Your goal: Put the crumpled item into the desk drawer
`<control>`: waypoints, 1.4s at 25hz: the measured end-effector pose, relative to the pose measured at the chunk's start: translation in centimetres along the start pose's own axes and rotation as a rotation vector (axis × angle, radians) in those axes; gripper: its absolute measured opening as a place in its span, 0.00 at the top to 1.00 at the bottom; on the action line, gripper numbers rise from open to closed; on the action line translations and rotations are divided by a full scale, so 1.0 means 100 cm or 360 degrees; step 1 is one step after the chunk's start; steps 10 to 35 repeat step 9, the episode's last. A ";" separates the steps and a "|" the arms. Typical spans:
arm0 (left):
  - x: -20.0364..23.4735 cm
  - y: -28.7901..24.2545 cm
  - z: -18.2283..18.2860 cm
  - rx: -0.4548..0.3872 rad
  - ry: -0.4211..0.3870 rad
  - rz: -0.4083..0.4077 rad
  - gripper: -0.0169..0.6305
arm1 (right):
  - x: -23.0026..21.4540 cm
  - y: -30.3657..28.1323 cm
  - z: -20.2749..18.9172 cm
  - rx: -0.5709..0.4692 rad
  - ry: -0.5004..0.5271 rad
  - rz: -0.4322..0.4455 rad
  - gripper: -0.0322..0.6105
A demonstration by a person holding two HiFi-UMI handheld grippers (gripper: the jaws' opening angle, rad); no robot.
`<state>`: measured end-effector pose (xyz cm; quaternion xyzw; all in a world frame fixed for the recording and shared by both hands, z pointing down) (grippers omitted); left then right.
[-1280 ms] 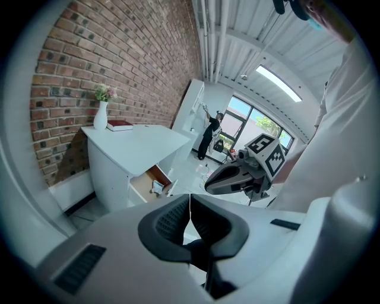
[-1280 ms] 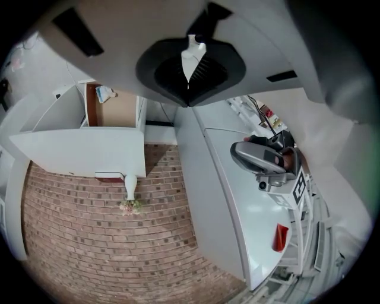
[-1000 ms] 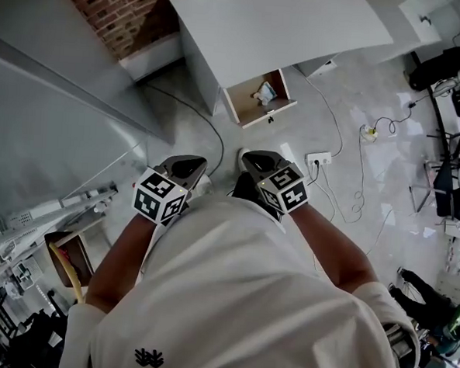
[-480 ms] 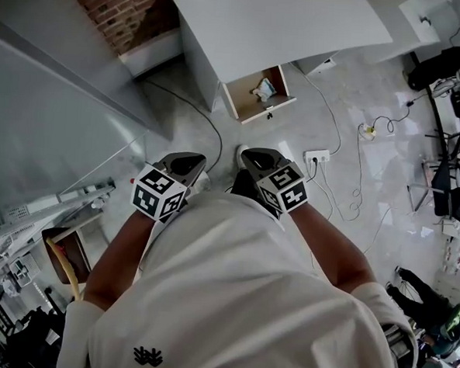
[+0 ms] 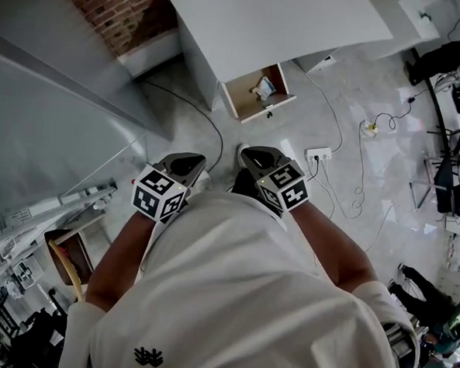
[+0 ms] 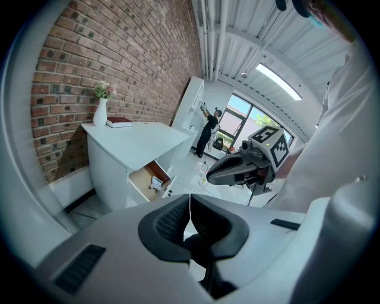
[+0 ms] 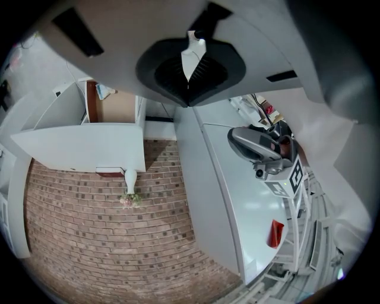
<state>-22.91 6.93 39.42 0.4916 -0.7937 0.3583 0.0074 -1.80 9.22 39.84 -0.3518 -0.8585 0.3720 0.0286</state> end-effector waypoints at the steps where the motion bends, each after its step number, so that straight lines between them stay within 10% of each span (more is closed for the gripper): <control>1: 0.001 -0.001 0.000 0.0003 0.0003 0.0002 0.94 | -0.002 -0.001 0.000 0.0002 0.0001 0.0002 0.91; 35: 0.003 -0.020 0.009 0.0017 0.0017 0.0015 0.94 | -0.023 -0.001 -0.002 0.0024 0.0018 0.0022 0.91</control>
Point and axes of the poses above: the fingertips, and each gripper's own axes: y backward along the fingers, x to its left, z out of its top, the point moved 9 cm from there along y, backward along the fingers, and after that the axes turned 3 degrees about z, right-handed, at the moved point
